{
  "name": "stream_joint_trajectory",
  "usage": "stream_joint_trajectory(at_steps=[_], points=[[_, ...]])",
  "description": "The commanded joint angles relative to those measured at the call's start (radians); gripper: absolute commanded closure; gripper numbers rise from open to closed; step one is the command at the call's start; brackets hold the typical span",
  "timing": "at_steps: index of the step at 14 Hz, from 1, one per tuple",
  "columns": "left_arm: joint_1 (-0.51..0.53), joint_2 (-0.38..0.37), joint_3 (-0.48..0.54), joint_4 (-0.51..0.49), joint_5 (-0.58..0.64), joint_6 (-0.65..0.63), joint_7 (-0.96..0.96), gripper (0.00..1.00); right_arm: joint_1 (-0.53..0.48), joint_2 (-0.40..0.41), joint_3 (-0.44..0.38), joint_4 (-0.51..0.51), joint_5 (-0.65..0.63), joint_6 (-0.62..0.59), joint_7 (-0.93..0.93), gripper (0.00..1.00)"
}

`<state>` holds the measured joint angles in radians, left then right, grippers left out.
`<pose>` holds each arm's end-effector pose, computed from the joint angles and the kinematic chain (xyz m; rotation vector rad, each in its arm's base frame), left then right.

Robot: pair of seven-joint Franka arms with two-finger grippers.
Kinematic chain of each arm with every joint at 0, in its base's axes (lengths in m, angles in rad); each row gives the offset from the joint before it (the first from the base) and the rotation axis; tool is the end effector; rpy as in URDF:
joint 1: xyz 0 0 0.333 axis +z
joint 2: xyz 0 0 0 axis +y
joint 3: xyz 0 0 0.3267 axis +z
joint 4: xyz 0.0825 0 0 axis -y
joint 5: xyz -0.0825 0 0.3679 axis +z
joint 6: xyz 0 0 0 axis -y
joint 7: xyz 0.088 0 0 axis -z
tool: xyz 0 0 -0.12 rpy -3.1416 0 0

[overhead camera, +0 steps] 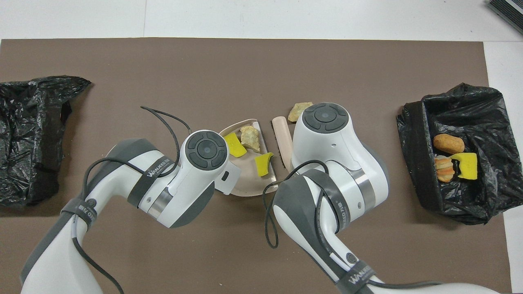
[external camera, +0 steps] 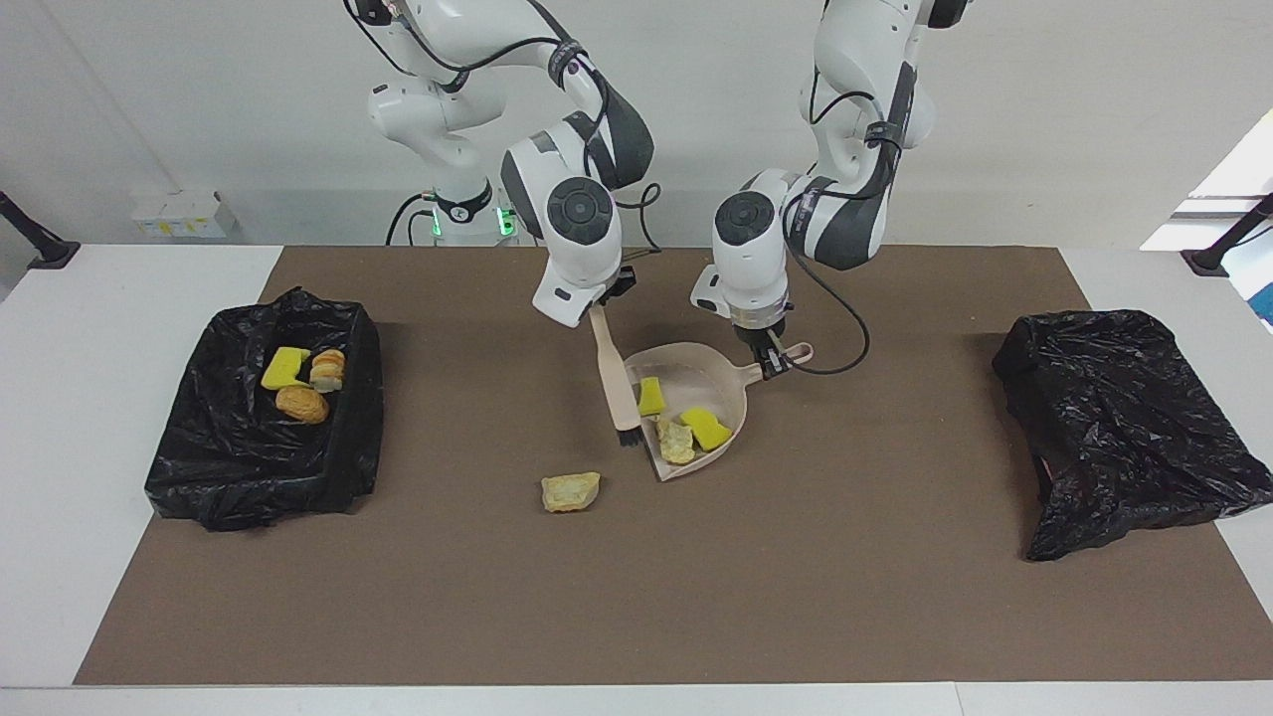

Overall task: Sweep and dump trash in bin
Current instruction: 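Sweep the last rock into the dustpan with the right gripper's brush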

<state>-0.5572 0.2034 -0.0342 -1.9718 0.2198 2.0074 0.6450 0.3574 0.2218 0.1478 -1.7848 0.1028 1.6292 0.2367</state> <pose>0.4773 -0.3010 0.3635 -2.3077 1.8401 0.2543 0.4851 0.2766 0.4112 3.0449 0.3758 -0.6182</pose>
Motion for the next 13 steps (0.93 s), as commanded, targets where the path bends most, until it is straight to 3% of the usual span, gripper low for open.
stream_joint_trajectory(at_steps=[1, 4, 7, 11, 13], points=[[0.002, -0.010, 0.000, -0.033, 0.000, 0.044, -0.004, 1.00, -0.061, 0.005, 0.007, 0.027, -0.098, -0.028, -0.066, 1.00], [0.002, -0.010, 0.000, -0.033, 0.000, 0.040, -0.011, 1.00, -0.110, 0.071, 0.009, 0.077, -0.263, -0.069, -0.161, 1.00], [0.002, -0.012, 0.000, -0.033, 0.000, 0.036, -0.012, 1.00, -0.089, 0.276, 0.015, 0.362, -0.353, -0.187, -0.172, 1.00], [0.002, -0.012, 0.000, -0.033, 0.000, 0.034, -0.013, 1.00, -0.094, 0.336, 0.012, 0.459, -0.477, -0.181, -0.197, 1.00], [0.002, -0.012, 0.000, -0.033, 0.000, 0.034, -0.013, 1.00, -0.151, 0.364, 0.018, 0.482, -0.466, -0.167, -0.233, 1.00]])
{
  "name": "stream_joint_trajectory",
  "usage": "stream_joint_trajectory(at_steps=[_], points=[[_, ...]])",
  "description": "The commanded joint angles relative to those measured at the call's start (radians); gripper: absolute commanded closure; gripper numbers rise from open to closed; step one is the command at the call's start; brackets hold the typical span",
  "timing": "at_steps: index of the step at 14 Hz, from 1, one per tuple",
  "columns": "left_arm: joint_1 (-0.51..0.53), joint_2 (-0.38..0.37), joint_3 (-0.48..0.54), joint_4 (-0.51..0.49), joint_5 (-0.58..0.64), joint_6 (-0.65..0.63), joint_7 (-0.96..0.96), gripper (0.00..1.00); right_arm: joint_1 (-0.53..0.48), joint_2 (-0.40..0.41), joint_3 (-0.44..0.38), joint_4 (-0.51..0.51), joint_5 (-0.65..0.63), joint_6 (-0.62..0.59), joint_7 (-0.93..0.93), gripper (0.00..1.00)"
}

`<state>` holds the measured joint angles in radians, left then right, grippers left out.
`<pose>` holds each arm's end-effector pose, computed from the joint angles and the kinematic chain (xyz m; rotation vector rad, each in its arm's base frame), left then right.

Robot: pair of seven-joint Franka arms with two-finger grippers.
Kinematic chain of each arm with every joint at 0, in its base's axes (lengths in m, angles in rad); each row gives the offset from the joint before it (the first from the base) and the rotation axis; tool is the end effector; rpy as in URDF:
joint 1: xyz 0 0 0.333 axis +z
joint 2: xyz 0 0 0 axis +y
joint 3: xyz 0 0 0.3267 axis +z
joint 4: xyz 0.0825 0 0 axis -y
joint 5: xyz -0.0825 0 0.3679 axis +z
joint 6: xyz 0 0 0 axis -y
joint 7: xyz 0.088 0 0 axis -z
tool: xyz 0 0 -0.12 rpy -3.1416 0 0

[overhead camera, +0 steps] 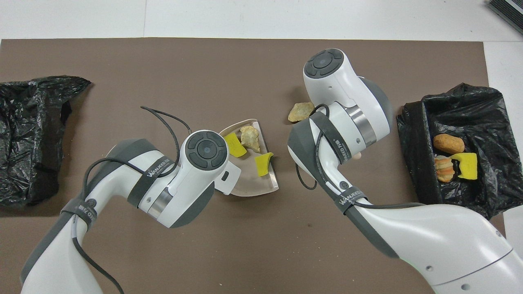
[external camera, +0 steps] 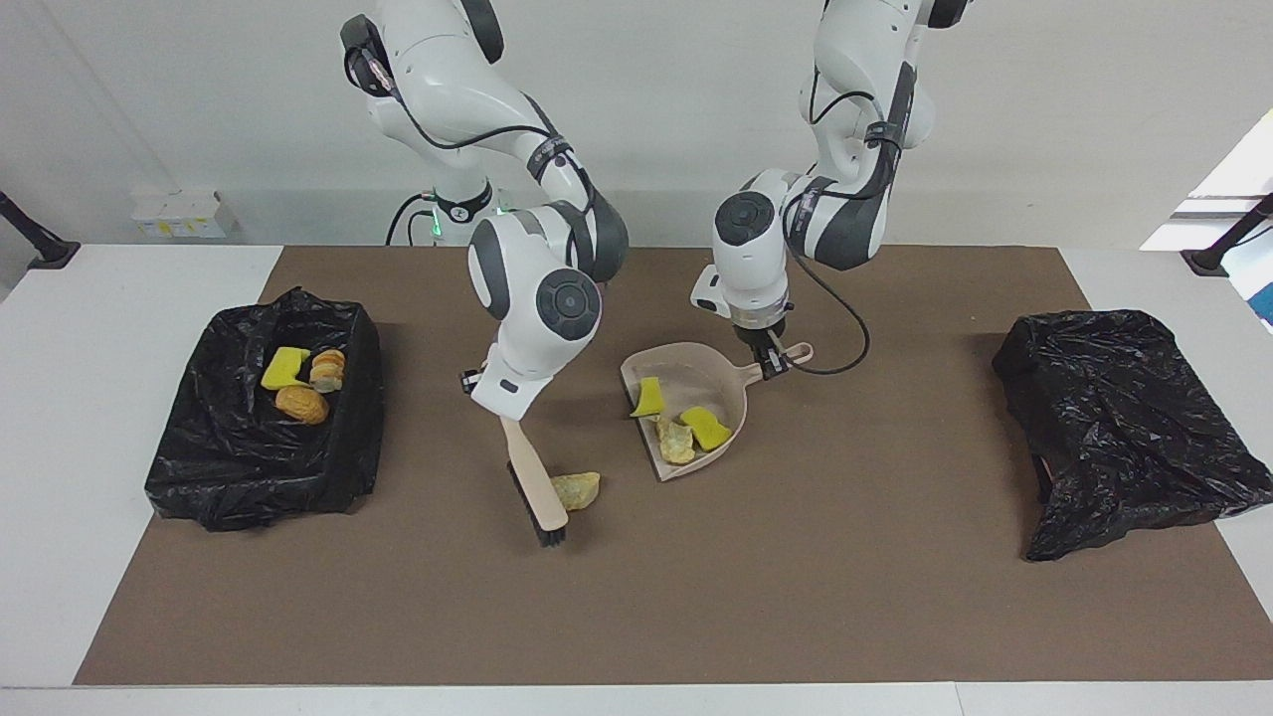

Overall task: Sweep and dump trash in bin
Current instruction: 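Sweep the last rock into the dustpan with the right gripper's brush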

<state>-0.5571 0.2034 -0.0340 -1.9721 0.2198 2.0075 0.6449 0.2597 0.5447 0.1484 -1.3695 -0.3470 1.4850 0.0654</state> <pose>0.4773 -0.3009 0.3634 -2.3080 1.8397 0.2547 0.6165 0.2001 0.3846 2.6931 0.5218 -0.4842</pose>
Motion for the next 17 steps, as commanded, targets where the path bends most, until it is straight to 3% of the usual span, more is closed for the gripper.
stream_joint_trajectory(at_steps=[1, 7, 11, 17], points=[[0.002, -0.012, 0.000, -0.033, 0.000, 0.034, -0.013, 1.00, -0.059, 0.056, 0.023, 0.067, -0.015, -0.022, -0.068, 1.00], [0.000, -0.012, 0.000, -0.033, 0.000, 0.028, -0.017, 1.00, -0.046, 0.095, 0.099, 0.061, 0.071, -0.005, -0.068, 1.00], [-0.012, -0.018, -0.001, -0.022, 0.000, -0.053, -0.077, 1.00, 0.010, 0.048, 0.105, -0.009, 0.176, -0.026, -0.041, 1.00], [-0.010, -0.018, -0.004, -0.034, 0.000, 0.002, -0.077, 1.00, 0.038, -0.034, 0.131, -0.057, 0.334, -0.052, 0.019, 1.00]])
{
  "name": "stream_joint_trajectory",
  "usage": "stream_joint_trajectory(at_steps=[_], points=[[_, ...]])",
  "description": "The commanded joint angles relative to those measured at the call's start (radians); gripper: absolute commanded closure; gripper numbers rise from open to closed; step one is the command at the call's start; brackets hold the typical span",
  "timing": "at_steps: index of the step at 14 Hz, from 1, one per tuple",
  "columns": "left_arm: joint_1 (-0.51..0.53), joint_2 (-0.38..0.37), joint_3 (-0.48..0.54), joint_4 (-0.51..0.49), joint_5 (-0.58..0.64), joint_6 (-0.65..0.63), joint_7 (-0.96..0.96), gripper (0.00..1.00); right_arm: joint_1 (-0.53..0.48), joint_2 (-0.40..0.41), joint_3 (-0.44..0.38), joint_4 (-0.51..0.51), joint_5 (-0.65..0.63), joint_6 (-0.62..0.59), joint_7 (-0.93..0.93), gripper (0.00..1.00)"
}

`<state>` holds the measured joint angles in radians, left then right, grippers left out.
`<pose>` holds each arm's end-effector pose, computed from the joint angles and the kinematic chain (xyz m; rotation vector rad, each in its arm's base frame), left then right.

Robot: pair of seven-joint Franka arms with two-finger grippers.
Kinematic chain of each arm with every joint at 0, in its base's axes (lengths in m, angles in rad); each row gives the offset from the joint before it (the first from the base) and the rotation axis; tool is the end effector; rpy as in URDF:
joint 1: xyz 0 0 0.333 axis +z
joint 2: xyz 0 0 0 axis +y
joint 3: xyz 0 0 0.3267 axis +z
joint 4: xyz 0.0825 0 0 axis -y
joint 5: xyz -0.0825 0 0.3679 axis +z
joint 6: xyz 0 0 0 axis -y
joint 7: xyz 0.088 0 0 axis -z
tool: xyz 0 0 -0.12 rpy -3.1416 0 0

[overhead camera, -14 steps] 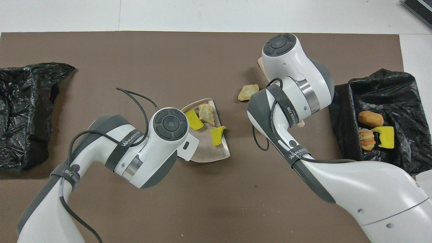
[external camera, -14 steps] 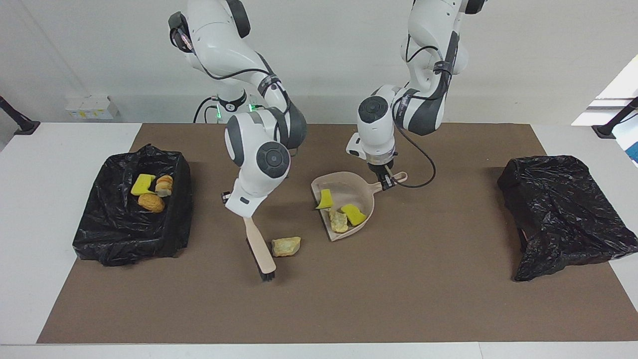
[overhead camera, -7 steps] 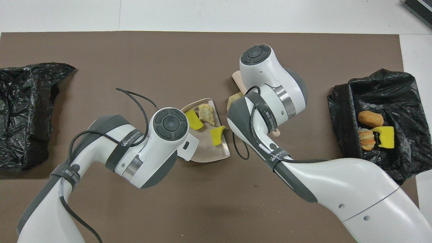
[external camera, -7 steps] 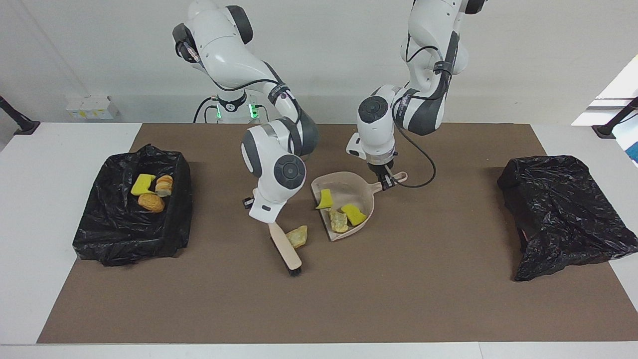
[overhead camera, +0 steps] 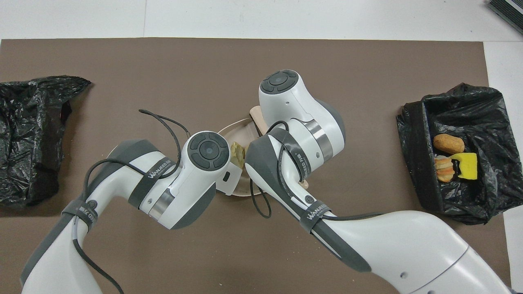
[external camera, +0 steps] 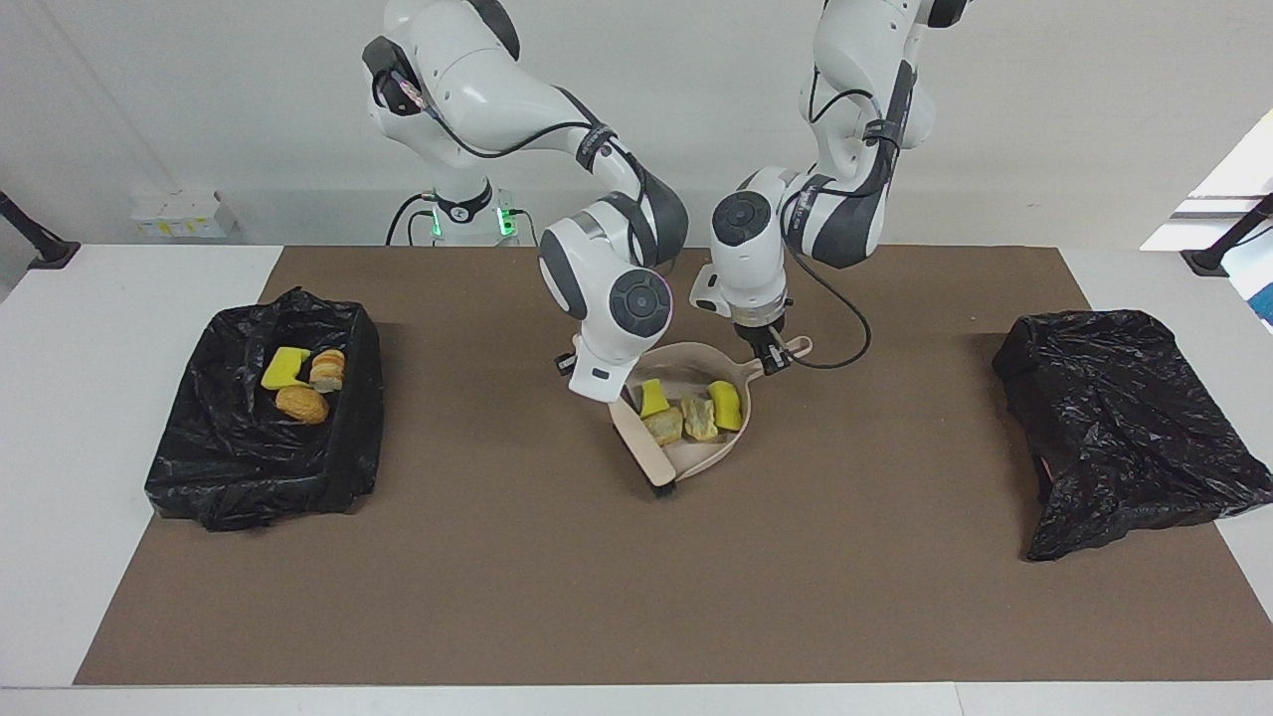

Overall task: Sweep and dump trash in bin
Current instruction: 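Sweep the last rock into the dustpan with the right gripper's brush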

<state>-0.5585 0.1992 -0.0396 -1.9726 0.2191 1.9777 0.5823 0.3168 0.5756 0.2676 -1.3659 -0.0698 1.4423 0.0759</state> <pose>0.4722 -0.3011 0.3636 -2.3541 1.7655 0.2831 0.5547 0.3181 0.3674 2.8799 0.7516 -0.7282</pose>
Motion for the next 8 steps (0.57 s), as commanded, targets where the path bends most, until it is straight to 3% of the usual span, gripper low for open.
stream_joint_trajectory(at_steps=[1, 8], points=[[-0.009, -0.014, 0.001, -0.037, 0.000, 0.044, -0.013, 1.00, -0.021, -0.091, 0.012, -0.094, 0.088, -0.016, 0.015, 1.00], [0.029, -0.004, 0.000, -0.035, 0.000, 0.108, 0.045, 1.00, -0.067, -0.230, 0.010, -0.154, 0.136, -0.111, 0.019, 1.00]])
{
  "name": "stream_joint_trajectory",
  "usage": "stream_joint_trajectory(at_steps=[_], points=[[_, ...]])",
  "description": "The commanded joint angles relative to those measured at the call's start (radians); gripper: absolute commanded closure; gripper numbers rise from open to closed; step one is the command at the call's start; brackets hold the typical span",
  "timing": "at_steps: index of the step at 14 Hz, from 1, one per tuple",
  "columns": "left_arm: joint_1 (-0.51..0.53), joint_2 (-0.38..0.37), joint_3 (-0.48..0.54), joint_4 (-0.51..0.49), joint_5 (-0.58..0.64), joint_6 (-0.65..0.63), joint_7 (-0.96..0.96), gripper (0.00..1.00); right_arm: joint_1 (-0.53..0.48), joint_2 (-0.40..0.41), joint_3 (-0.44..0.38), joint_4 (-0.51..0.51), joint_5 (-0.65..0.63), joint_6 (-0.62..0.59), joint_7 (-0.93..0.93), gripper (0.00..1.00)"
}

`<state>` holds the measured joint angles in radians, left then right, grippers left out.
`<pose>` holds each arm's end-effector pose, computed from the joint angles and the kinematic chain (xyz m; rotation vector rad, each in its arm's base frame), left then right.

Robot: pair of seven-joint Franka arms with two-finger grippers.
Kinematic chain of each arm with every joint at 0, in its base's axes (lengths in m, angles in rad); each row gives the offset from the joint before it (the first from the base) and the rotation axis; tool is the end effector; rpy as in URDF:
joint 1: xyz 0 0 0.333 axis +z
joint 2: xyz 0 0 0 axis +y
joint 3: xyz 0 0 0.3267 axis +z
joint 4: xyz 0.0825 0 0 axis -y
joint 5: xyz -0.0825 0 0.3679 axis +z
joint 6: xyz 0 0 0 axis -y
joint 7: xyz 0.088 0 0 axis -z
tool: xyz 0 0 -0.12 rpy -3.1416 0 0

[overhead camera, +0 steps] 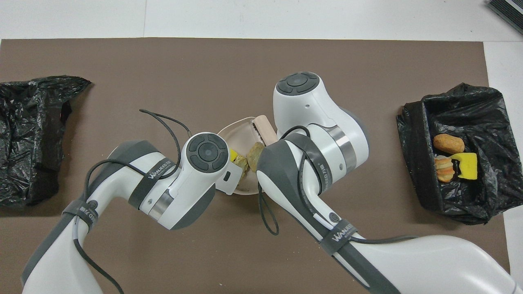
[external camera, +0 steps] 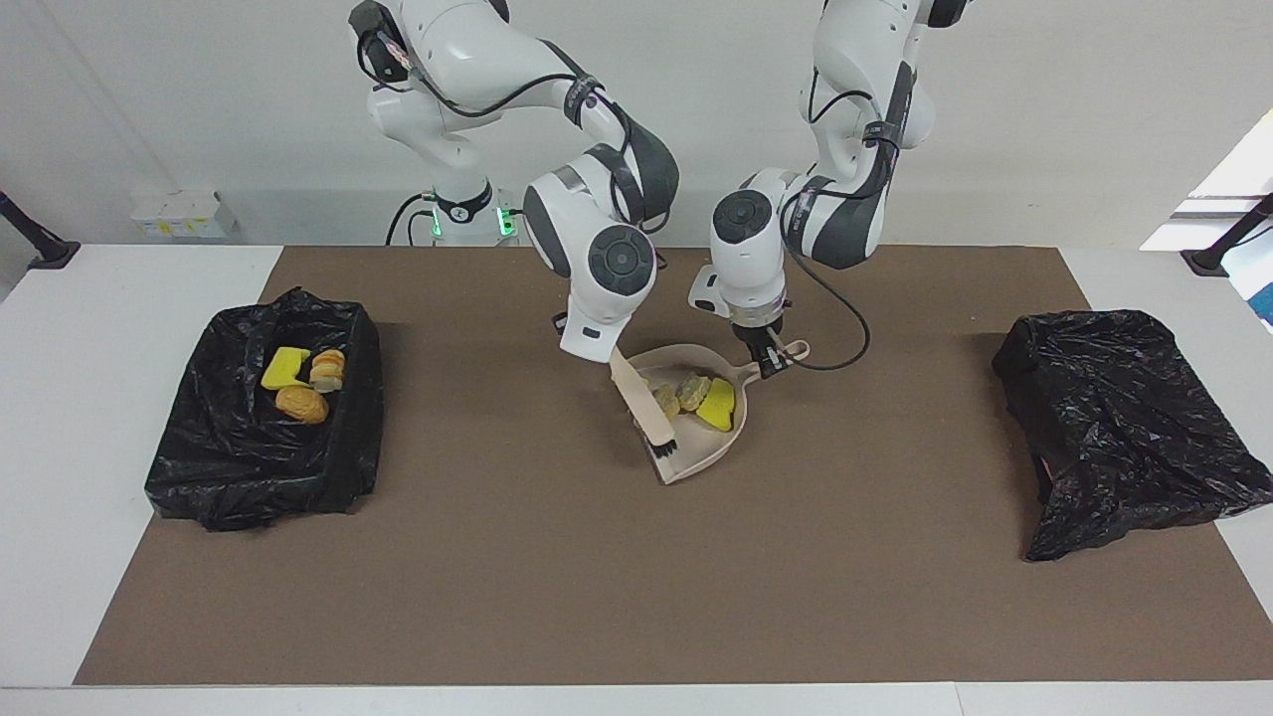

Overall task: Sweep and dump trash in bin
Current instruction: 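Sweep the last rock into the dustpan with the right gripper's brush, then carry the loaded dustpan with the left gripper toward the black bag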

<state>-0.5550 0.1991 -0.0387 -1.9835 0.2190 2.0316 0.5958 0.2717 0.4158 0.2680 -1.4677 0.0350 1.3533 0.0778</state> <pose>0.4761 -0.3026 0.3626 -2.3491 1.7892 0.2225 0.5212 0.2912 0.4238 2.9313 0.6971 -0.8258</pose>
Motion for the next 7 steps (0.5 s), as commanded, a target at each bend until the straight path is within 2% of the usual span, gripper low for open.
stream_joint_trajectory(at_steps=[1, 5, 7], points=[[0.029, -0.003, -0.001, -0.021, -0.001, 0.055, 0.062, 1.00, -0.020, -0.096, 0.010, -0.071, 0.031, -0.034, 0.040, 1.00], [0.115, -0.004, -0.001, 0.015, -0.053, 0.042, 0.211, 1.00, -0.008, -0.222, 0.010, -0.255, 0.028, 0.019, 0.236, 1.00], [0.156, -0.004, -0.001, 0.032, -0.056, 0.038, 0.265, 1.00, 0.024, -0.296, 0.011, -0.386, 0.029, 0.126, 0.348, 1.00]])
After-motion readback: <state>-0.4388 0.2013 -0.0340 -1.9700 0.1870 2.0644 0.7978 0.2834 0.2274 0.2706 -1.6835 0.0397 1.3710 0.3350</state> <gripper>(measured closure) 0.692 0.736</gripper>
